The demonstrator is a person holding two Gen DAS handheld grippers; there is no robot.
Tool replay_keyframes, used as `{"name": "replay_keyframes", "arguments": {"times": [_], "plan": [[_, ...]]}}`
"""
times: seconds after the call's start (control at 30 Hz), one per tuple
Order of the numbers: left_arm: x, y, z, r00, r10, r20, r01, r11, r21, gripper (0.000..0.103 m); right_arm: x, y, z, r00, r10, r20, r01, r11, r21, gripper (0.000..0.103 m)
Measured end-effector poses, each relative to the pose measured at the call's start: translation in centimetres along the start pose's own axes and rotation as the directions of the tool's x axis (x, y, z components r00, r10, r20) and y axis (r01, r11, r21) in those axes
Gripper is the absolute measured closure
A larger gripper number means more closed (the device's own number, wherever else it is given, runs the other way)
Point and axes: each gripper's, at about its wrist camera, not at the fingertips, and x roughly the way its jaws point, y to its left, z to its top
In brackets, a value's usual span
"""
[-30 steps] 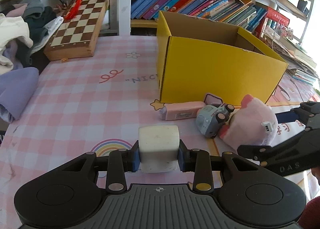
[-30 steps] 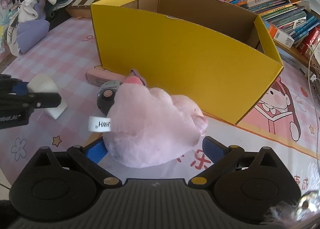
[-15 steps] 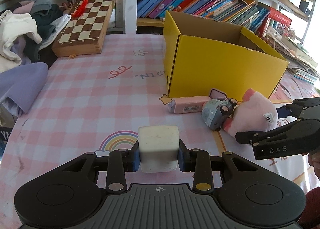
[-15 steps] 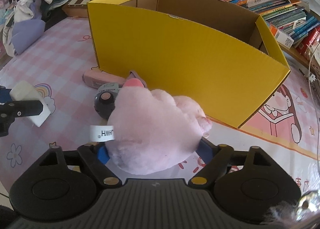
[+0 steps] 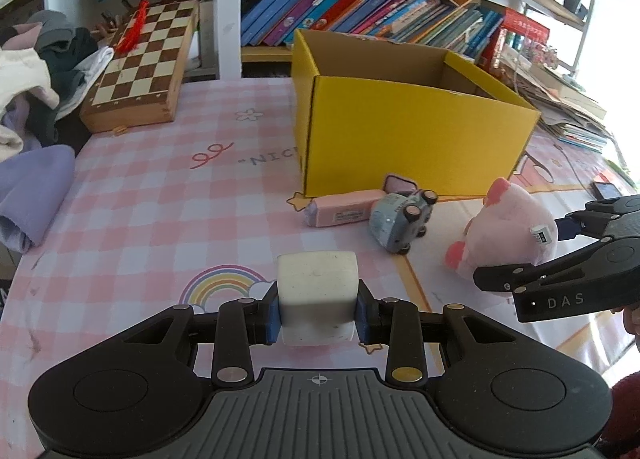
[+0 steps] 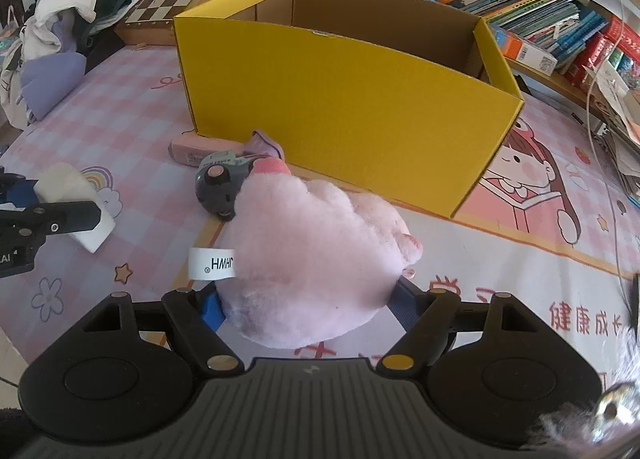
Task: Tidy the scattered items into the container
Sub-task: 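Lift the white cube and plush pig with both grippers toward the yellow box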
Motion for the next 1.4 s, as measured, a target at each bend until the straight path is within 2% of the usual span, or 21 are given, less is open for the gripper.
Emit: {"name": "replay_keyframes", "arguments": {"times": [0.4, 0.77, 1.17, 1.4], "plan": [[-2.0, -0.2, -0.1, 0.999, -0.015, 0.052, 0.013, 0.999, 0.041, 0.07, -2.8, 1.0, -2.2, 1.0, -0.025, -0.014, 0.025, 1.0, -0.009, 0.025], [-3.9, -1.5, 1.2, 0.992, -0.064, 0.105, 0.052, 0.992, 0.118, 0.07, -5.1, 0.2, -2.8, 0.998, -0.055, -0.01, 0.055, 0.999, -0.002, 0.025], [-5.5, -3.2, 5.1, 0.968, -0.136, 0.21, 0.097, 0.978, 0.186, 0.071, -8.1, -1.8, 0.1, 0.995, -0.058, 0.083, 0.06, 0.998, -0.017, 0.025], [-5.1, -4.1, 8.5, 0.95, -0.147, 0.277, 0.087, 0.972, 0.217, 0.071, -9.3, -3.4, 4.1, 0.984, -0.051, 0.172, 0.064, 0.995, -0.071, 0.025]]}}
